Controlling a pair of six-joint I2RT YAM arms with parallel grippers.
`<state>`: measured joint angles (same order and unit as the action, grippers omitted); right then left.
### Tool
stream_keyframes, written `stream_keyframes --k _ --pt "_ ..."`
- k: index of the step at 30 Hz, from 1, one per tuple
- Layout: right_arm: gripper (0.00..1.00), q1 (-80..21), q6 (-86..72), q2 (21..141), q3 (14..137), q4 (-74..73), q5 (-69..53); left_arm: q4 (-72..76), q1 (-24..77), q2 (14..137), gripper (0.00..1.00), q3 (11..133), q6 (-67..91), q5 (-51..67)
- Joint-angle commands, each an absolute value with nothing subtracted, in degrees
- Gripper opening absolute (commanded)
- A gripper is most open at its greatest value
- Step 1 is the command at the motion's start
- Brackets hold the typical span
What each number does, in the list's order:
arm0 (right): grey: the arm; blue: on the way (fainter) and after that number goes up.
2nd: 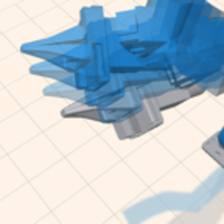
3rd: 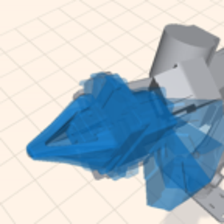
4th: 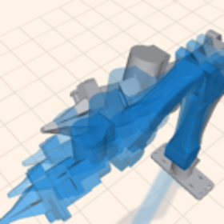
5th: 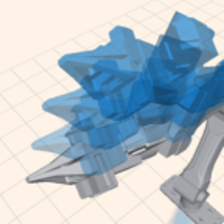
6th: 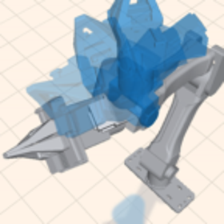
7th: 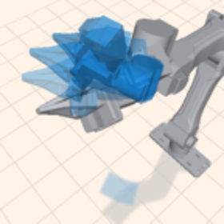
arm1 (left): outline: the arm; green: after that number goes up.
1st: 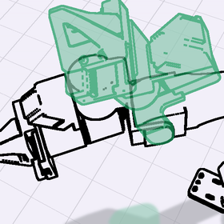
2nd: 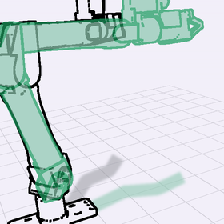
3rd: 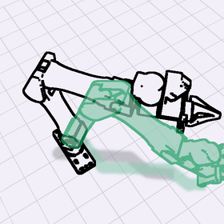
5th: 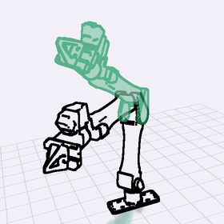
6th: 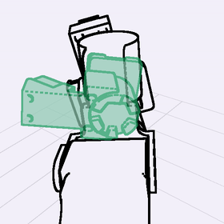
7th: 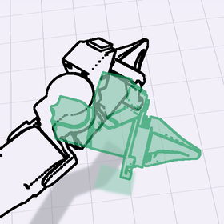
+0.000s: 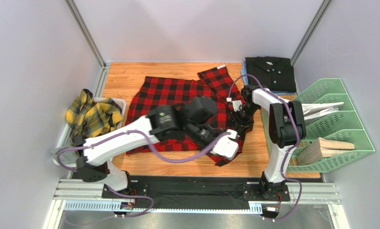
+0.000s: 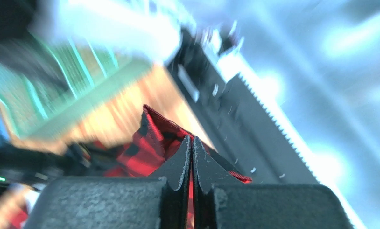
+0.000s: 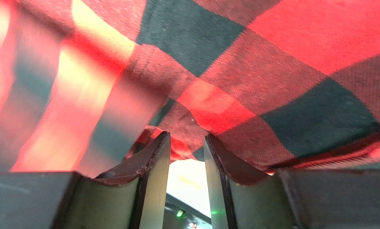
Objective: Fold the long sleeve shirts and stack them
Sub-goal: Fold the shirt
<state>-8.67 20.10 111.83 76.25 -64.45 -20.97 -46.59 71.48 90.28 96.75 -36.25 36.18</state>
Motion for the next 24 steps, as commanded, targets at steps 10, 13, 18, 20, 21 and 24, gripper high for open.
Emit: stream_keyframes --k 10,13,18,20,21,24 --pt "0.38 -7.12 25.75 99.41 75.23 -66.09 -21.88 -66.35 78.04 96.58 0.00 124.87 -29.27 51.14" --pt "0.38 -7.12 25.58 96.86 76.55 -68.02 -23.37 -67.68 79.27 99.75 0.00 131.47 -27.69 53.70" --pt "0.38 -7.82 24.35 94.57 76.12 -69.87 -25.57 -66.37 77.80 99.50 0.00 125.70 -27.87 50.81" --pt "0.38 -7.73 24.17 94.13 75.42 -69.96 -25.93 -63.39 75.60 97.31 0.00 117.57 -24.37 50.45" --pt "0.38 -7.73 24.17 94.04 75.24 -69.87 -25.93 -60.15 72.71 96.60 0.00 114.64 -23.48 49.93" --pt "0.39 -7.56 24.17 93.78 74.10 -69.44 -25.84 -55.13 66.74 93.61 0.00 103.82 -23.03 46.59"
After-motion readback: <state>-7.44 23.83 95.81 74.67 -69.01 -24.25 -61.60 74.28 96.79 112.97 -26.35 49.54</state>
